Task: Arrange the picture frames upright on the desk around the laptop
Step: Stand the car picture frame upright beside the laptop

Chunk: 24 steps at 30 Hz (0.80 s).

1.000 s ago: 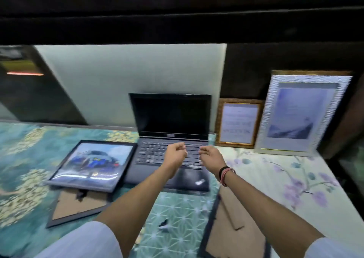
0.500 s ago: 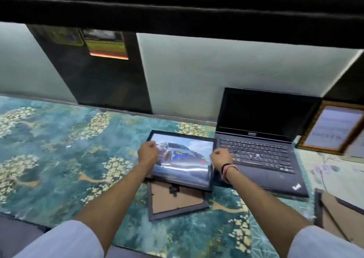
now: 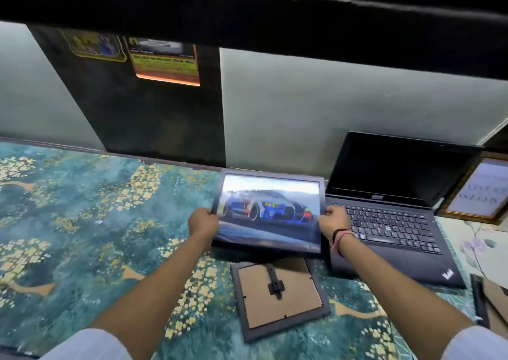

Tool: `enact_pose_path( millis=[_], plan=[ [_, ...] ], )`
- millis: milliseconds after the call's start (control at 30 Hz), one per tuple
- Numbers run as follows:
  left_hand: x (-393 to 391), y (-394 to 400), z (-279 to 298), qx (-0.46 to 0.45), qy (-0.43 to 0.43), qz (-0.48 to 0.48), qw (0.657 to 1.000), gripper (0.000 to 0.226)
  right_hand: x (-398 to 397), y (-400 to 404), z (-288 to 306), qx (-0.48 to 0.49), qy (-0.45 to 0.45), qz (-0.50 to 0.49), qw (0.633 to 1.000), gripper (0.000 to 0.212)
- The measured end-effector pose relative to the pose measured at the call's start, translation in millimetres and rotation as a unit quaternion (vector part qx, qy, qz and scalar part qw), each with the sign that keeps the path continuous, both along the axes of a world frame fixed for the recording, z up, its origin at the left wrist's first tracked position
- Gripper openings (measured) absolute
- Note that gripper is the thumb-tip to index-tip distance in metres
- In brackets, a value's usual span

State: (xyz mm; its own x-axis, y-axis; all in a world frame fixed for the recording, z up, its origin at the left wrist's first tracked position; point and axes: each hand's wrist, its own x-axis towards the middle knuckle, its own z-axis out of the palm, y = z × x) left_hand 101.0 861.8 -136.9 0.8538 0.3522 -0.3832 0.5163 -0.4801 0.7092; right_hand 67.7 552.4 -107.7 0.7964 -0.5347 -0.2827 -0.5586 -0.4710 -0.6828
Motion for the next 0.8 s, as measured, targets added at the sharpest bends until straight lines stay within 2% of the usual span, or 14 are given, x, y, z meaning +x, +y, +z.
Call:
enact_pose_path(
  millis=[33,133,233,433,533,800],
  plan=[
    [10.4,3.2,2.7,-0.026,-0.02,0.012,0.999,0.028,11.4,-1.1,-1.6,0.003,-0.033,-0.005,0.999,0.008],
    [47.1,10.4,2.1,-0.085,-0.06,0.023,0.994,0.041,43.6,-5.9,-2.5,0.045,-0.102,-0.02,0.994,0.038],
    [76.1,8.3,7.5,-0.133,-0.086,0.01,0.987,0.058,65.6,-1.2,10.8,0.063,-0.138,-0.033,0.988,0.052],
    [102.1,-4.1,5.7,-0.176,-0.088,-0.035,0.98,0.062,84.3,6.3,22.3,0.116,-0.149,-0.023,0.982,0.061],
    [106.9,-6.7,0.3,-0.184,-0.075,-0.041,0.979,0.065,93.5,2.3,15.1,0.148,-0.128,-0.019,0.98,0.074],
    [108.3,-20.3,6.8,-0.199,-0.076,-0.07,0.975,0.068,99.4,-2.3,18.5,0.151,-0.127,-0.017,0.98,0.082]
  ],
)
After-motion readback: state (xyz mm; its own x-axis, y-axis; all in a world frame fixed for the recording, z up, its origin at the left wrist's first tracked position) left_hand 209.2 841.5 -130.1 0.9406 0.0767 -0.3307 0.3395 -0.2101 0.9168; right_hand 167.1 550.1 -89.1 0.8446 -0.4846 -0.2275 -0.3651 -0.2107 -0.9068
